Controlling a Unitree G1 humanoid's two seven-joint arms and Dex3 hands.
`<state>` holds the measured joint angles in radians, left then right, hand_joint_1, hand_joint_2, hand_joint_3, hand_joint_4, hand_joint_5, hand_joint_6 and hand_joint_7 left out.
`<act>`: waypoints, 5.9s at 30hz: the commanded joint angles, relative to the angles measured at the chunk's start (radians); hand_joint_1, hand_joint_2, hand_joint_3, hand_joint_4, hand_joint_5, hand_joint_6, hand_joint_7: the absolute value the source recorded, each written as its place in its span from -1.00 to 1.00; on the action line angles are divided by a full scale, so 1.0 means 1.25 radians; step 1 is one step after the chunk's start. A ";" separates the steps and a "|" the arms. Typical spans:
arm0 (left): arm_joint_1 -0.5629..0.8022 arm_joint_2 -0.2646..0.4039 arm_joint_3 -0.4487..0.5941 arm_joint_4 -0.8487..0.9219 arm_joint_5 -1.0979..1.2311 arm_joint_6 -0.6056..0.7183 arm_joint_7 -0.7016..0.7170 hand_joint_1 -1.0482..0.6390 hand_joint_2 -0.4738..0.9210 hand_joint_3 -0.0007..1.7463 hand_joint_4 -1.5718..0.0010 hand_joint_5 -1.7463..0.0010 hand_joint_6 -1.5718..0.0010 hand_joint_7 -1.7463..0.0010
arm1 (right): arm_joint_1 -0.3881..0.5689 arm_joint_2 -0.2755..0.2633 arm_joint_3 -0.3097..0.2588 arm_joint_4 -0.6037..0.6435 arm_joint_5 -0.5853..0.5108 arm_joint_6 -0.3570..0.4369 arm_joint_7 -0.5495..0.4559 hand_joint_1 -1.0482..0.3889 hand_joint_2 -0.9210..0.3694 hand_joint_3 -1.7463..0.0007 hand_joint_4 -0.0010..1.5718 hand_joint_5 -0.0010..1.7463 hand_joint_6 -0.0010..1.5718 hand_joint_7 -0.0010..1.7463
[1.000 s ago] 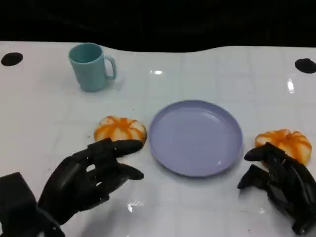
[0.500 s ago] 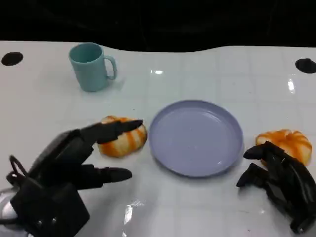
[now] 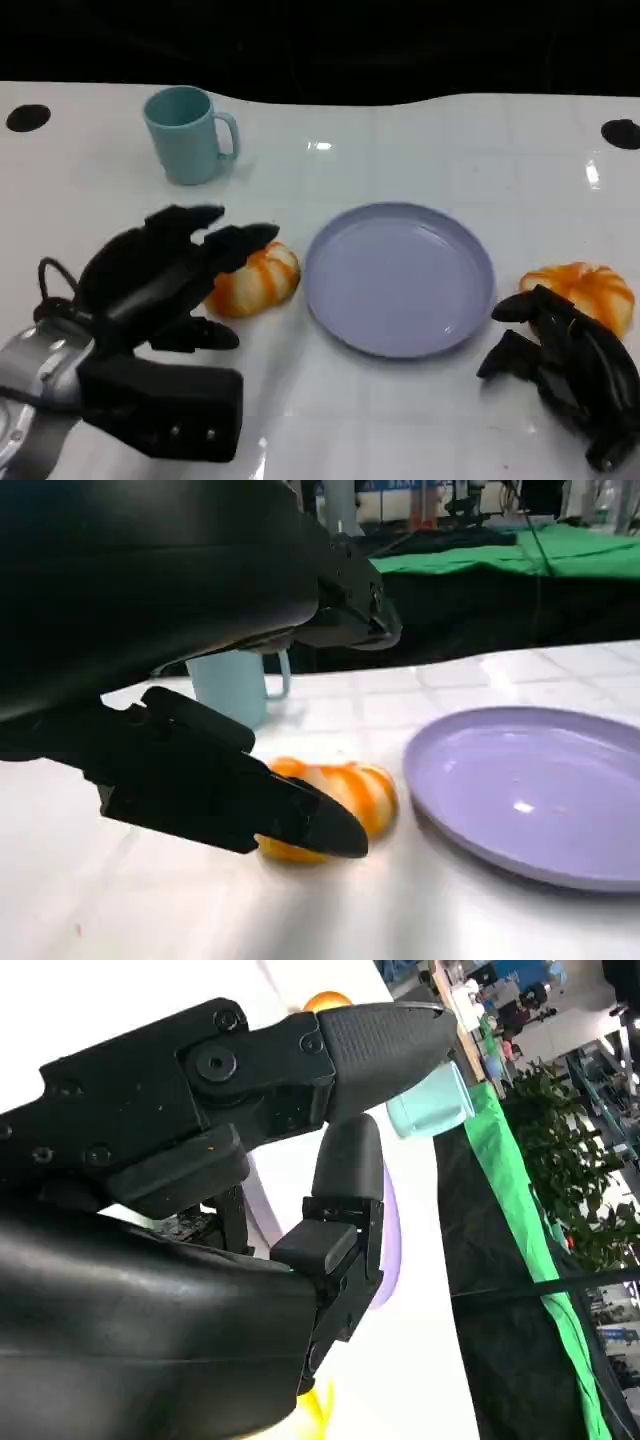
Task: Grasp the bread from the table and place it into the plate.
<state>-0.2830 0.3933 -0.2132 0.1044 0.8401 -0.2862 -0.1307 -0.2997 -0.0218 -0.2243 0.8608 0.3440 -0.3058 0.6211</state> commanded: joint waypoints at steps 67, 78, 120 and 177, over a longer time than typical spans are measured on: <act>-0.420 -0.186 -0.207 0.849 -0.148 0.099 0.336 0.04 0.90 -0.58 0.01 -1.00 0.33 -1.00 | 0.007 -0.023 -0.016 0.040 -0.002 -0.021 0.025 -0.28 -1.00 0.70 -0.15 0.77 -0.21 0.37; -0.419 -0.186 -0.207 0.848 -0.148 0.099 0.336 0.04 0.88 -0.54 0.01 -1.00 0.33 -1.00 | 0.007 -0.023 -0.017 0.041 -0.002 -0.021 0.025 -0.28 -1.00 0.70 -0.15 0.77 -0.20 0.36; -0.565 -0.303 -0.225 0.747 -0.186 -0.004 0.025 -0.03 0.45 0.35 -0.11 -1.00 0.11 -1.00 | 0.009 -0.016 0.003 0.032 -0.014 -0.040 0.001 -0.29 -1.00 0.66 -0.15 0.81 -0.27 0.52; -0.367 -0.231 -0.030 0.614 -0.509 -0.280 -0.120 -0.70 1.00 -0.46 0.76 0.10 0.47 0.84 | 0.012 -0.022 -0.003 0.021 -0.017 -0.024 0.006 -0.28 -1.00 0.66 -0.17 0.83 -0.27 0.50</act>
<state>-0.7980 0.0953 -0.3019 0.9251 0.2974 -0.6219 -0.2168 -0.3021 -0.0395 -0.2230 0.8697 0.3281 -0.3408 0.6361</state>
